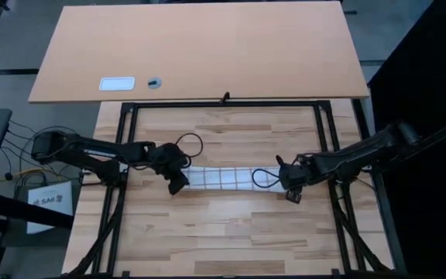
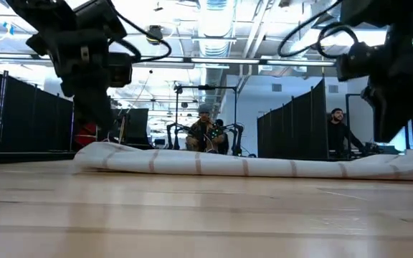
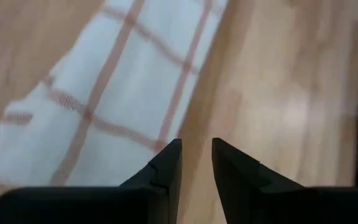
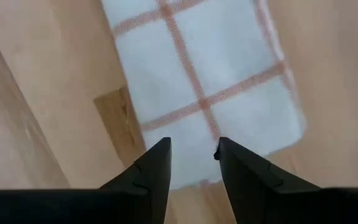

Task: Roll towel
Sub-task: Fold the white checkered towel, then return to Home Position

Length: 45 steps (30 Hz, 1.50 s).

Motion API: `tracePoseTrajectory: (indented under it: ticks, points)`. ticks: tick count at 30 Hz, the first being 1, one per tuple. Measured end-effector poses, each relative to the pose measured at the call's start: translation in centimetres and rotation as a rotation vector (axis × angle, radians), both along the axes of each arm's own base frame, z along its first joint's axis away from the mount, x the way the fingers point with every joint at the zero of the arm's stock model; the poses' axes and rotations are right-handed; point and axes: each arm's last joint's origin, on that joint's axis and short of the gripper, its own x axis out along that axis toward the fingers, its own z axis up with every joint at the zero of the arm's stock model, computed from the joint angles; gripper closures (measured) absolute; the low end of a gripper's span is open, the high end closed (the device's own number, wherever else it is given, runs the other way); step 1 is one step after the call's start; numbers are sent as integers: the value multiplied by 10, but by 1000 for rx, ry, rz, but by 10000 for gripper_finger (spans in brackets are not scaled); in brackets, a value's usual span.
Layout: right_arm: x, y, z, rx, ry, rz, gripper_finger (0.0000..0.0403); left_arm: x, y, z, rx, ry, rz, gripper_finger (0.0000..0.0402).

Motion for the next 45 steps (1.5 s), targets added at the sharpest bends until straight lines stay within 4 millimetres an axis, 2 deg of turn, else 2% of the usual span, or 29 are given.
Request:
tracePoseTrajectory:
  ticks: [3, 8, 11, 15, 20, 23, 28, 33, 37, 40, 42, 45]
  points:
    - [-5, -5, -5, -44, 11, -19, 281, -2, 3, -2, 69, 25, 14, 330]
    - [-12, -17, -23, -72, 46, -70, 281, -4, 16, -18, 156, 106, 53, 330]
    - [-14, -22, -30, -70, 39, -99, 281, -3, 23, -21, 168, 85, 74, 330]
    - [-20, -26, -42, -70, 50, -127, 281, -13, 26, -33, 168, 131, 101, 330]
    - [-20, -26, -42, -68, 44, -125, 281, -22, 25, -41, 145, 134, 135, 330]
    - [-17, -25, -29, -66, 66, -114, 281, -21, 25, -27, 133, 91, 150, 330]
    - [-2, -15, 7, -44, -40, -65, 281, -15, 22, 21, 151, -86, 143, 330]
    - [10, -7, 19, -18, -183, -16, 281, -24, 11, 52, 170, -196, 87, 330]
    - [24, -10, 24, -23, -314, 23, 281, -32, 7, 60, 213, -230, 34, 334]
    - [40, -18, 33, 8, -470, 77, 287, -38, 6, 60, 254, -213, -13, 365]
    - [50, -27, 41, 70, -591, 96, 311, -40, 7, 60, 269, -215, -55, 391]
    - [61, -45, 55, 168, -765, 130, 379, -41, 10, 61, 272, -237, -103, 399]
